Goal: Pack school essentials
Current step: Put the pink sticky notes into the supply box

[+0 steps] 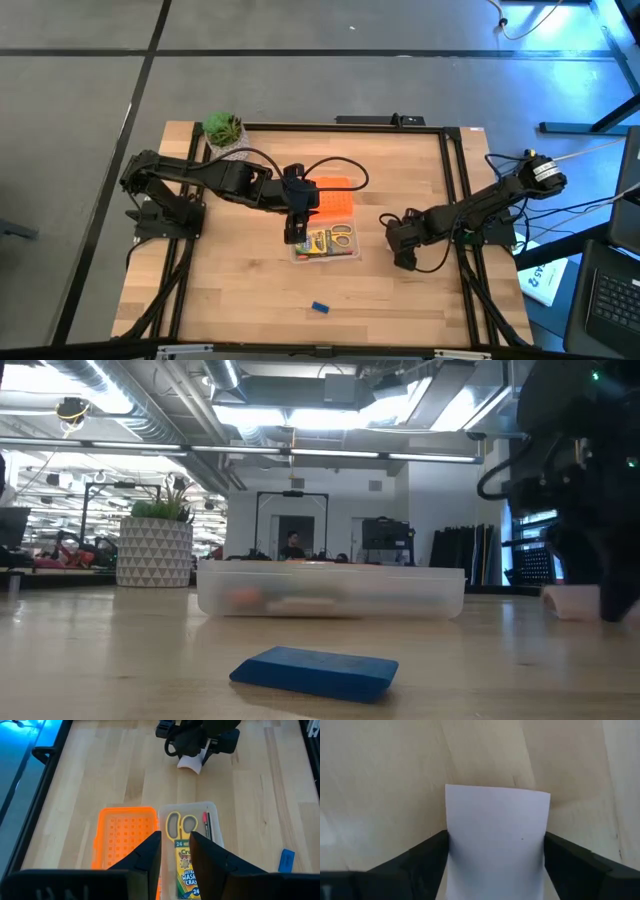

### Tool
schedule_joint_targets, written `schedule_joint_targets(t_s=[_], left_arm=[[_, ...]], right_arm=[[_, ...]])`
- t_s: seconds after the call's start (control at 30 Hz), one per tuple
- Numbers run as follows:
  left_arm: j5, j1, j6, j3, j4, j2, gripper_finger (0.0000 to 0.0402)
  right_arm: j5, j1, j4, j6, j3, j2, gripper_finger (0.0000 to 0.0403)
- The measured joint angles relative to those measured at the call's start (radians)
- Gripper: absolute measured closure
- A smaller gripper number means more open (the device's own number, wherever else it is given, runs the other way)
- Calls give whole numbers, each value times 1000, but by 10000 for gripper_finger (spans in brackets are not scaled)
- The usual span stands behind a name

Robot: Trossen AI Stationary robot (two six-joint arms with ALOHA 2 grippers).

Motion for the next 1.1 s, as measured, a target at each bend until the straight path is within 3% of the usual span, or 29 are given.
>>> schedule_joint_targets(t_s=[0.3,0.73,1.1], left_arm=[[0,0,0,0,0,0,308],[0,0,0,0,0,0,308],[0,0,0,0,0,0,308]], right_arm=[[7,-2,-103,-69,158,-6,118],[-2,-64,-113,-317,373,-7,128],[-42,-122,57,-495,406,71,128]])
